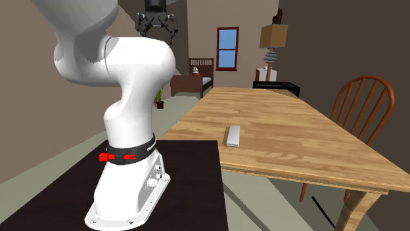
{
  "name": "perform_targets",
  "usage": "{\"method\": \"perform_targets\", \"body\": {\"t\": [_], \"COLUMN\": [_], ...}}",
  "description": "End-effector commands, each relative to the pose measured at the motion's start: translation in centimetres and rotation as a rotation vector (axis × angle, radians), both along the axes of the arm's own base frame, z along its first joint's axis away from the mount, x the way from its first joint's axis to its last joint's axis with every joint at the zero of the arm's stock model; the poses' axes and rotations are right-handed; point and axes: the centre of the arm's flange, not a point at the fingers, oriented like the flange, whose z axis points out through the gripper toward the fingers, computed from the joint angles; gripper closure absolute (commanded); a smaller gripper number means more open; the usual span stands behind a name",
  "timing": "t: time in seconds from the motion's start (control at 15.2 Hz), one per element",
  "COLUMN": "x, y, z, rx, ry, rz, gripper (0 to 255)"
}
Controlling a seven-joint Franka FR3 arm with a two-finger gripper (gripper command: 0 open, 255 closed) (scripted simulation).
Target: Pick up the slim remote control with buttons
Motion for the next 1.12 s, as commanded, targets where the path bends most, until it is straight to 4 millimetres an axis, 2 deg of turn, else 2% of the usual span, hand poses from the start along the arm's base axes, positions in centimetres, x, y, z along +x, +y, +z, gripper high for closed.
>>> {"method": "perform_targets", "body": {"t": [0.0,1.06], "x": [0.0,2.1], "y": [0.0,-13.5], "z": [0.0,-15.8], "rx": [0.000,-0.005], "ry": [0.000,-0.061], "rz": [0.000,-0.062], "gripper": [0,0]}}
